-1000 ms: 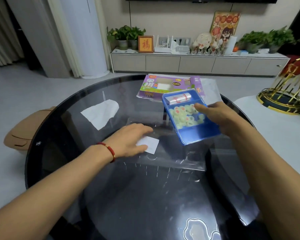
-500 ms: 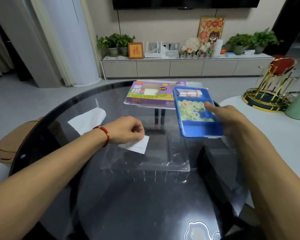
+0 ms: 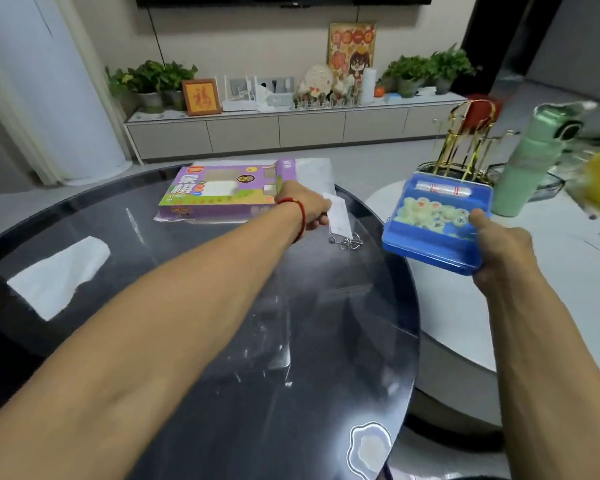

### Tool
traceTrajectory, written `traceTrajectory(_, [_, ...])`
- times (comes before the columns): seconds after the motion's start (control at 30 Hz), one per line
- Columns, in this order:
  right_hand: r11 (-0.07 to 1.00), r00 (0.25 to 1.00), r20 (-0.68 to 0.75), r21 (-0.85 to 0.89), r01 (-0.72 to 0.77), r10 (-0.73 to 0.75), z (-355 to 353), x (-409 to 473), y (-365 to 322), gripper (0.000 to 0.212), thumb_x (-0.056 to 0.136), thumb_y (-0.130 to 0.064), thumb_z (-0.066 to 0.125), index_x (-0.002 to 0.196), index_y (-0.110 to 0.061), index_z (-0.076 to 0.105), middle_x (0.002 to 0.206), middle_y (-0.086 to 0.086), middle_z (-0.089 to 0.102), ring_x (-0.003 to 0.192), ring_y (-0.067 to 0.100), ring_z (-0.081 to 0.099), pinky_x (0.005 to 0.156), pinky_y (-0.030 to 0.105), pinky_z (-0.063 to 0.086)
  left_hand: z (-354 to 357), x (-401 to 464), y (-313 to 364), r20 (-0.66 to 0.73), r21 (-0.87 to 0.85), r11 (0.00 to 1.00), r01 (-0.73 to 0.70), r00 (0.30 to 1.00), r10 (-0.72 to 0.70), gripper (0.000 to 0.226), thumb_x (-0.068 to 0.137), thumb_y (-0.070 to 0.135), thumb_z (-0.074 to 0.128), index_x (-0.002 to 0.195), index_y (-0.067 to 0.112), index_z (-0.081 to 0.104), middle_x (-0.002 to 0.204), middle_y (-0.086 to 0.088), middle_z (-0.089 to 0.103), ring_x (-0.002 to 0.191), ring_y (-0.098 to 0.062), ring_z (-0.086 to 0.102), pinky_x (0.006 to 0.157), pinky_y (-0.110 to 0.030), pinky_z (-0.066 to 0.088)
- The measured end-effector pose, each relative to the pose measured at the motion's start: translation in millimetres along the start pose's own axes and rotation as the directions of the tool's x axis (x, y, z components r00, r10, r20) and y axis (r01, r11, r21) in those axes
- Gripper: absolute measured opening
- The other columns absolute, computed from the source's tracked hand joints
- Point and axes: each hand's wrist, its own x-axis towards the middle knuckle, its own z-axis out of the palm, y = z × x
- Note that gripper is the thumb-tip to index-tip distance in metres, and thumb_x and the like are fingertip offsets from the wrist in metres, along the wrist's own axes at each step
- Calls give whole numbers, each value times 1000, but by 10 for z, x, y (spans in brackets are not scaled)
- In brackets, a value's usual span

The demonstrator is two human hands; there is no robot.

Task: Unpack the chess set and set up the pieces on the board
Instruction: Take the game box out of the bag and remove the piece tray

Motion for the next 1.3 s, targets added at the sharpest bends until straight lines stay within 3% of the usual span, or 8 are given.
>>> traceTrajectory(0.23, [998, 998, 3, -5, -58, 58, -136, 127, 27, 29, 95, -32, 67, 113, -12, 55, 103, 6, 65, 89, 27, 69, 72, 42, 58, 736, 391, 299, -151, 173, 985, 4, 988, 23, 11, 83, 1, 63, 93, 3, 67, 69, -8, 71, 52, -17, 71, 36, -20, 48])
traceTrajectory(0.37, [1000, 1000, 12, 5, 0, 0, -120, 137, -44, 22, 97, -30, 65, 83, -17, 53, 86, 1, 61, 76, 20, 66, 77, 44, 58, 845, 456, 281, -130, 242, 970, 25, 992, 6, 10, 86, -3, 62, 93, 3, 65, 61, -6, 68, 45, -15, 65, 31, -22, 46])
traceTrajectory(0.43, [1000, 1000, 9, 5, 8, -8, -110, 121, -72, 26, 97, -31, 65, 79, -19, 51, 85, 1, 61, 78, 22, 66, 82, 47, 58, 791, 410, 282, -115, 280, 960, 0, 993, 33, 10, 83, 4, 69, 92, 5, 65, 59, -4, 69, 50, -14, 67, 46, -24, 55])
traceTrajectory(0.53, [1000, 1000, 28, -5, 8, -8, -76, 57, -95, 27, 97, -32, 65, 79, -19, 50, 87, 1, 60, 81, 23, 67, 81, 45, 58, 542, 271, 274, -101, 393, 908, -143, 975, 197, 9, 77, 10, 69, 85, 12, 69, 87, -11, 74, 80, -25, 75, 75, -34, 62])
traceTrajectory(0.77, [991, 978, 208, -132, 13, 15, 207, -277, -6, 37, 97, -38, 65, 123, -13, 55, 114, 6, 64, 99, 29, 67, 75, 42, 58, -750, -706, -357, 89, 611, 687, -394, 896, 435, 18, 81, 10, 65, 95, 16, 73, 94, -1, 71, 90, -16, 65, 82, -29, 53])
traceTrajectory(0.97, [954, 904, 424, -290, 72, 60, 583, -766, 135, 24, 98, -35, 64, 103, -12, 58, 96, 5, 68, 81, 26, 71, 63, 41, 59, -1918, -1452, -1074, -219, 926, 368, 87, 916, 335, 52, 83, 33, 63, 132, 19, 52, 131, -10, 50, 124, -35, 40, 94, -50, 40])
traceTrajectory(1.13, [950, 902, 430, -298, 95, 44, 733, -1014, 172, 23, 99, -35, 61, 86, -17, 55, 87, 1, 66, 76, 22, 69, 60, 38, 57, -2299, -1767, -1349, -262, 793, 543, 277, 959, -107, 55, 76, 43, 62, 119, 14, 44, 114, -12, 60, 108, -37, 57, 86, -39, 49])
traceTrajectory(1.3, [953, 920, 388, -295, 65, 57, 800, -1103, 196, 24, 97, -38, 63, 84, -20, 53, 90, 2, 65, 82, 27, 70, 81, 48, 61, -2425, -1623, -1418, -249, 762, 607, 228, 967, -51, 36, 77, 17, 54, 111, 11, 61, 101, -10, 70, 104, -36, 63, 90, -38, 54])
